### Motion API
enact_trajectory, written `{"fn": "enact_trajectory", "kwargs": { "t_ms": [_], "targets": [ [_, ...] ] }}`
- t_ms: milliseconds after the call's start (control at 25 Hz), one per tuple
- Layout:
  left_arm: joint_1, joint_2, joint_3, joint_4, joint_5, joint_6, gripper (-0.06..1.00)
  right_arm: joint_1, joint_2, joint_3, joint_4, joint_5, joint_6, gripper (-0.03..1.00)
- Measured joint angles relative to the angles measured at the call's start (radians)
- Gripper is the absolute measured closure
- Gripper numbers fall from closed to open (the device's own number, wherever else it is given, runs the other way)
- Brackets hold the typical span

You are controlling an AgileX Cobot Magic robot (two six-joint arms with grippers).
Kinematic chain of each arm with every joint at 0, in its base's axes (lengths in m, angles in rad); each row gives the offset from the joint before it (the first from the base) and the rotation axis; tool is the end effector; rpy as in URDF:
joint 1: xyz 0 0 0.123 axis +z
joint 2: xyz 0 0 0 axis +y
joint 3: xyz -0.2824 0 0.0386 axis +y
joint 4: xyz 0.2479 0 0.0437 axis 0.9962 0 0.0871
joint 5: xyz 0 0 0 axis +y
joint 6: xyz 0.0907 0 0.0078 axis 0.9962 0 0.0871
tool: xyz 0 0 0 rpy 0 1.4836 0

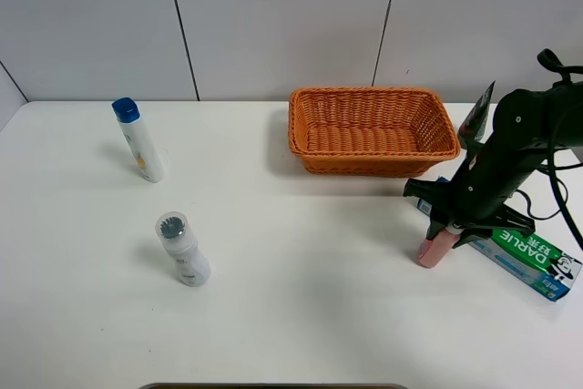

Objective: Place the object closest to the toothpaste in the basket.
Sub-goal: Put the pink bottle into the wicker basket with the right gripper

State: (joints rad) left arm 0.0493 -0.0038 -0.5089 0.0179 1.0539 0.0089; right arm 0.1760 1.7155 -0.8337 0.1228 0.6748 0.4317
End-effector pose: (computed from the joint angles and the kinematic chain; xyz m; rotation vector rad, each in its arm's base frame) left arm -0.0063 0.0011 0.2802 -0.0418 2.0247 0.0582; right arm 0.2741 0.0558 0.1430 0.5302 3.0187 0.1658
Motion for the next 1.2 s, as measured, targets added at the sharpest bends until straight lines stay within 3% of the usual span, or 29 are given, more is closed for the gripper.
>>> {"fn": "enact_trajectory", "kwargs": {
  "t_ms": [1200],
  "targets": [
    [0.0, 0.0, 0.0, 0.0, 0.0, 0.0, 0.0, 0.0, -0.074, 0.0, -0.018, 0.006, -0.001, 0.59]
  ]
}}
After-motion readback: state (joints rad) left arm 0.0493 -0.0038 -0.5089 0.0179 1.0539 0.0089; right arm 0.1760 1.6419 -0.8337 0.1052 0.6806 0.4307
